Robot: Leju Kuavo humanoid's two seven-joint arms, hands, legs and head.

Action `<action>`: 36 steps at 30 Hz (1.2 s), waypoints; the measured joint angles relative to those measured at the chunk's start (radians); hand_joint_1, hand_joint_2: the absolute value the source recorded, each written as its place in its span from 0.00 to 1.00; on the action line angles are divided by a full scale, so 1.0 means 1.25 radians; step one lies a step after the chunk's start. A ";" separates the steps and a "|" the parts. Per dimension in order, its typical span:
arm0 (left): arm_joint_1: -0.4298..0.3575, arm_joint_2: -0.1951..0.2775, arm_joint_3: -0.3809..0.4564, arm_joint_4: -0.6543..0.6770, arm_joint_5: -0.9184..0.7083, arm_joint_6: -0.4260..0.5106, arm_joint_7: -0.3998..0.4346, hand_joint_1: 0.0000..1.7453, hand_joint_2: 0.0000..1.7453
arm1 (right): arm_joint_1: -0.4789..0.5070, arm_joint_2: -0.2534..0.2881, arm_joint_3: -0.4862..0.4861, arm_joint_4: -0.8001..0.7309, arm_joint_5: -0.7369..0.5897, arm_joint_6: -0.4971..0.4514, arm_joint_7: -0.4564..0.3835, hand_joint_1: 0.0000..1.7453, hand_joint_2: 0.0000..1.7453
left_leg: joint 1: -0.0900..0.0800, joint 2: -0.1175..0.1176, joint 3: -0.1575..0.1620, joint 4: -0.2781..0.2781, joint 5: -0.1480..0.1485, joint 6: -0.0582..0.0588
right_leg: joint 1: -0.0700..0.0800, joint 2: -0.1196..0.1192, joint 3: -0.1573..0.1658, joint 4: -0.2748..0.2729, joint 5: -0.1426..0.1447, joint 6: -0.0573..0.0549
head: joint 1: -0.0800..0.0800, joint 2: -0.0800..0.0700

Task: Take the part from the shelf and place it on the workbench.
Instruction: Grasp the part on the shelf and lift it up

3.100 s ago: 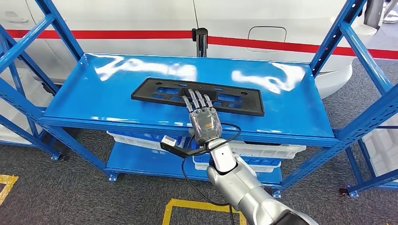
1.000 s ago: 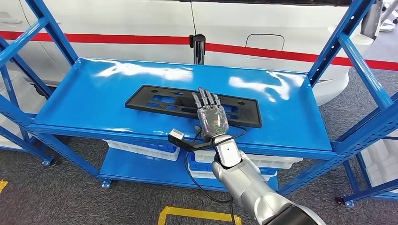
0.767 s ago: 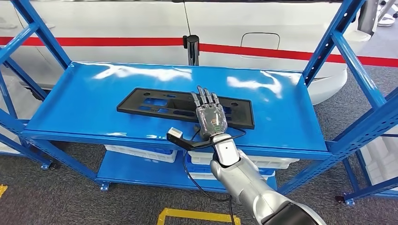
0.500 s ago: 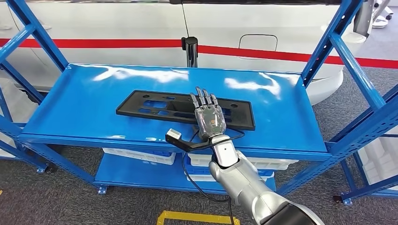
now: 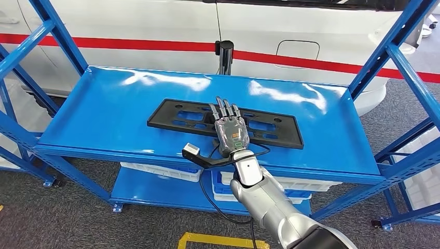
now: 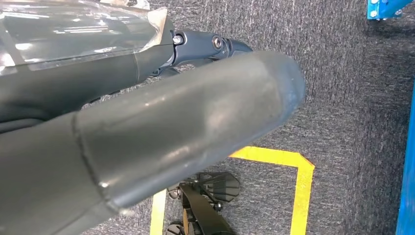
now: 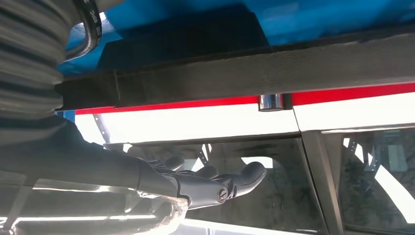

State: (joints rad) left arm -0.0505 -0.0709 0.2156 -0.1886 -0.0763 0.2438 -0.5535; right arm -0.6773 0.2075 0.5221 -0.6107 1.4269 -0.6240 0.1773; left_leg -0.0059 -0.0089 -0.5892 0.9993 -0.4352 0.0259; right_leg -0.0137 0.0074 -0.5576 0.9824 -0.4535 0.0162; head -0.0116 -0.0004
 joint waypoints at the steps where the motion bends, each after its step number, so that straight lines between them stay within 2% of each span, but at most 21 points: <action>1: 0.000 0.000 0.001 0.000 0.000 0.000 0.000 0.00 0.00 | 0.000 0.000 0.000 0.000 0.000 0.000 0.000 0.00 1.00 | -0.001 0.000 0.000 0.000 0.000 0.001 | -0.001 0.000 0.000 0.000 0.000 0.001 | 0.000 0.000; 3: 0.000 0.000 0.003 0.000 0.000 0.000 0.000 0.00 0.00 | 0.000 0.000 0.000 0.000 0.000 0.000 0.000 0.00 1.00 | -0.001 0.000 0.000 0.000 0.000 0.001 | -0.001 0.000 0.000 -0.001 0.001 0.002 | 0.000 0.000; 4: 0.000 0.000 0.004 0.000 0.000 0.000 0.000 0.00 0.00 | 0.000 0.000 0.000 0.000 0.000 0.000 0.000 0.04 1.00 | -0.001 0.000 0.000 0.000 0.000 0.002 | -0.001 0.000 0.000 -0.001 0.001 0.002 | 0.000 0.000; 5: 0.000 0.000 0.006 0.000 0.000 0.001 0.001 0.00 0.00 | 0.000 0.000 0.000 0.000 0.001 0.000 0.000 0.23 1.00 | -0.002 0.000 0.000 0.000 -0.001 0.002 | -0.001 0.000 0.000 -0.001 0.001 0.003 | 0.000 0.000; 8: 0.000 0.000 0.008 0.000 0.000 0.009 0.005 0.00 0.00 | 0.001 0.000 0.000 0.001 0.002 0.003 0.001 0.87 1.00 | -0.001 0.000 0.000 0.000 -0.001 0.002 | -0.001 0.000 0.000 -0.001 0.000 0.008 | 0.000 0.000; 10: 0.000 0.000 0.009 0.000 -0.001 0.013 0.008 0.00 0.00 | 0.002 0.000 0.000 0.001 0.006 0.006 0.003 0.95 1.00 | -0.001 0.000 0.000 0.000 -0.001 0.002 | -0.001 0.000 0.000 -0.001 0.000 0.012 | -0.001 0.000; 23: -0.001 -0.001 0.011 0.000 -0.015 0.017 0.013 0.00 0.00 | 0.010 -0.005 0.006 -0.001 0.090 0.010 0.070 0.99 1.00 | 0.003 0.001 0.001 0.000 -0.001 0.002 | -0.001 0.000 -0.001 -0.001 0.000 0.012 | 0.000 0.000; 33: -0.002 -0.003 0.014 0.000 -0.018 0.019 0.009 0.00 0.00 | 0.020 -0.009 0.006 -0.025 0.100 0.006 0.058 1.00 1.00 | 0.003 0.001 0.000 0.000 -0.001 0.002 | 0.001 0.000 -0.001 -0.001 0.000 0.012 | 0.000 0.000; 36: -0.002 -0.004 0.014 0.000 -0.019 0.021 0.008 0.00 0.00 | 0.021 -0.009 0.003 -0.028 0.059 -0.003 0.017 1.00 1.00 | 0.003 0.001 0.000 0.000 -0.001 0.002 | 0.001 0.000 -0.001 -0.001 0.000 0.012 | 0.000 0.000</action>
State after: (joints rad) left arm -0.0533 -0.0758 0.2329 -0.1888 -0.1001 0.2698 -0.5432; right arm -0.6511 0.1967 0.5258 -0.6458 1.5002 -0.6274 0.1986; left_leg -0.0027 -0.0079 -0.5886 0.9994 -0.4361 0.0281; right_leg -0.0129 0.0076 -0.5583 0.9814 -0.4534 0.0308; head -0.0122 -0.0004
